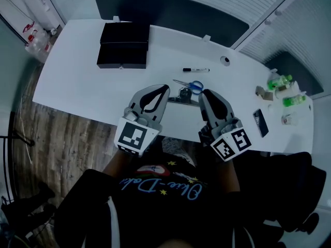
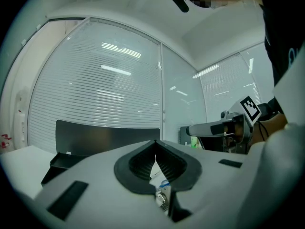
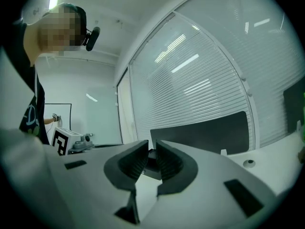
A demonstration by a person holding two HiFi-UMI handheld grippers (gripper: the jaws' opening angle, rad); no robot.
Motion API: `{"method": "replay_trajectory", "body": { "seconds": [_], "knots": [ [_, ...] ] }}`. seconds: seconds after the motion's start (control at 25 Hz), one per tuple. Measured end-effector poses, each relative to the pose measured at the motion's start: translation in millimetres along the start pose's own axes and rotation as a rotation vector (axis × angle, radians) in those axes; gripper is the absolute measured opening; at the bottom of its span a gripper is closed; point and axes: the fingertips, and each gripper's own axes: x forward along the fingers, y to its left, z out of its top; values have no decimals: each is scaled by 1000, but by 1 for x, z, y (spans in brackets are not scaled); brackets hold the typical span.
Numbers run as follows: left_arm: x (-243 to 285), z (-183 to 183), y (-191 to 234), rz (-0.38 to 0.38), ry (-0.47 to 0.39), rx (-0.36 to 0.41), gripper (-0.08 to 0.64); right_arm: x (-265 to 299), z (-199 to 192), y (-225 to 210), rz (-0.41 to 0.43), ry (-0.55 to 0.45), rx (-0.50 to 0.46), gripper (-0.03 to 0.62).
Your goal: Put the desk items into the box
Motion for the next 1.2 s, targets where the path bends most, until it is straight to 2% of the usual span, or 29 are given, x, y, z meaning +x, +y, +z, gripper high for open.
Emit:
{"method": "replay_trajectory", "body": {
  "seconds": [0.28,0.68,0.92,1.08,1.2],
  "knots": [
    [21,-7,-2,9,22,-12,9,3,-5,-29,25,71,-46,58],
    [52,-13,7,65,50,-16,9,25,-28,-86,98,197,-86,60],
    [62,-14,16,102,62,-7,9,44,-46,-112,158,292,-146,64],
    [71,-13,19,116,79,-17,9,57,-61,-127,201,371,-232,74],
    [77,-15,21,119,101,3,9,69,-74,-142,231,434,-277,92]
  ]
}}
